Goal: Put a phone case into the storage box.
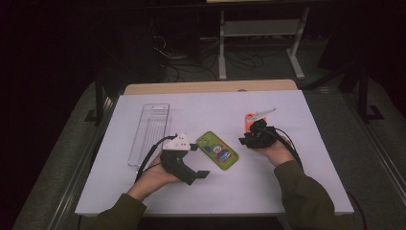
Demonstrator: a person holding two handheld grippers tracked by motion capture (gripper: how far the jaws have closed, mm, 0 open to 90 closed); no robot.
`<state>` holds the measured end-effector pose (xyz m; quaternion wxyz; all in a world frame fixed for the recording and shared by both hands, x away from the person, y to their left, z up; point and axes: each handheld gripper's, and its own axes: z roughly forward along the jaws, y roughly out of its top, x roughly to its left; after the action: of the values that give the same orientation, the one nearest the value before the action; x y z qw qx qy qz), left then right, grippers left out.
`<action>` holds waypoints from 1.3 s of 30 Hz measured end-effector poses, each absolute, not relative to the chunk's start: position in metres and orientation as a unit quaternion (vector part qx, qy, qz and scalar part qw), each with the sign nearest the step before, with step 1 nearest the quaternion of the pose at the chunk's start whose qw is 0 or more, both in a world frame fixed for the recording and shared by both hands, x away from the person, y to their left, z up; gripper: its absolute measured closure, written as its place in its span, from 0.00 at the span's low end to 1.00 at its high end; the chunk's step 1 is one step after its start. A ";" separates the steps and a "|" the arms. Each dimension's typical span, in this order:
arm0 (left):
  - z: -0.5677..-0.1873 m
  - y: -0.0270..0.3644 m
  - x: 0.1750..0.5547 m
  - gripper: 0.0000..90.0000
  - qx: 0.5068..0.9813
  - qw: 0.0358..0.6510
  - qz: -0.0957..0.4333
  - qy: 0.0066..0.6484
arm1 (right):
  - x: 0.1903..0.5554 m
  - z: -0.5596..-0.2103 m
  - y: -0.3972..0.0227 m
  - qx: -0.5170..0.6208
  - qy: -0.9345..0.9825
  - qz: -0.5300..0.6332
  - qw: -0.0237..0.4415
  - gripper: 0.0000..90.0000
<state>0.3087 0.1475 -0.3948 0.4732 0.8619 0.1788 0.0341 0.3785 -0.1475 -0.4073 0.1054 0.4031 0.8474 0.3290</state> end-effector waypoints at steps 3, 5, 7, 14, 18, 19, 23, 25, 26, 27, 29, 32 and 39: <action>-0.396 0.146 0.309 0.00 0.864 0.471 0.032 0.177 | 0.387 -0.412 -0.145 0.411 0.849 0.319 0.091 0.88; -0.397 0.146 0.310 0.00 0.863 0.472 0.030 0.179 | 0.392 -0.415 -0.144 0.416 0.849 0.313 0.088 0.93; -0.398 0.145 0.311 0.00 0.864 0.470 0.030 0.178 | 0.395 -0.418 -0.142 0.417 0.852 0.305 0.084 0.97; -0.400 0.145 0.312 0.00 0.865 0.468 0.030 0.178 | 0.399 -0.426 -0.135 0.422 0.857 0.279 0.094 0.98; -0.400 0.145 0.312 0.00 0.866 0.467 0.030 0.177 | 0.399 -0.429 -0.134 0.425 0.859 0.268 0.097 0.98; -0.399 0.145 0.312 0.00 0.866 0.466 0.030 0.178 | 0.400 -0.429 -0.134 0.423 0.860 0.267 0.101 0.98; -0.399 0.146 0.312 0.00 0.865 0.468 0.031 0.179 | 0.399 -0.429 -0.136 0.423 0.863 0.255 0.104 0.98; -0.398 0.146 0.312 0.00 0.864 0.469 0.030 0.182 | 0.399 -0.429 -0.137 0.425 0.863 0.253 0.104 0.99; -0.398 0.146 0.312 0.00 0.864 0.469 0.030 0.182 | 0.398 -0.429 -0.137 0.424 0.864 0.251 0.105 0.99; -0.398 0.146 0.312 0.00 0.863 0.469 0.029 0.182 | 0.398 -0.429 -0.137 0.423 0.865 0.248 0.108 0.99; -0.398 0.146 0.312 0.00 0.864 0.469 0.030 0.183 | 0.398 -0.428 -0.139 0.422 0.867 0.244 0.109 0.99; -0.398 0.146 0.312 0.00 0.864 0.468 0.030 0.183 | 0.396 -0.427 -0.144 0.428 0.866 0.234 0.109 0.99; -0.398 0.146 0.311 0.00 0.864 0.467 0.031 0.184 | 0.393 -0.427 -0.160 0.443 0.860 0.227 0.115 0.99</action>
<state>0.3112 0.1463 -0.3977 0.4674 0.8640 0.1844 0.0307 0.3927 -0.1598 -0.4275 0.1151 0.4430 0.8595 0.2274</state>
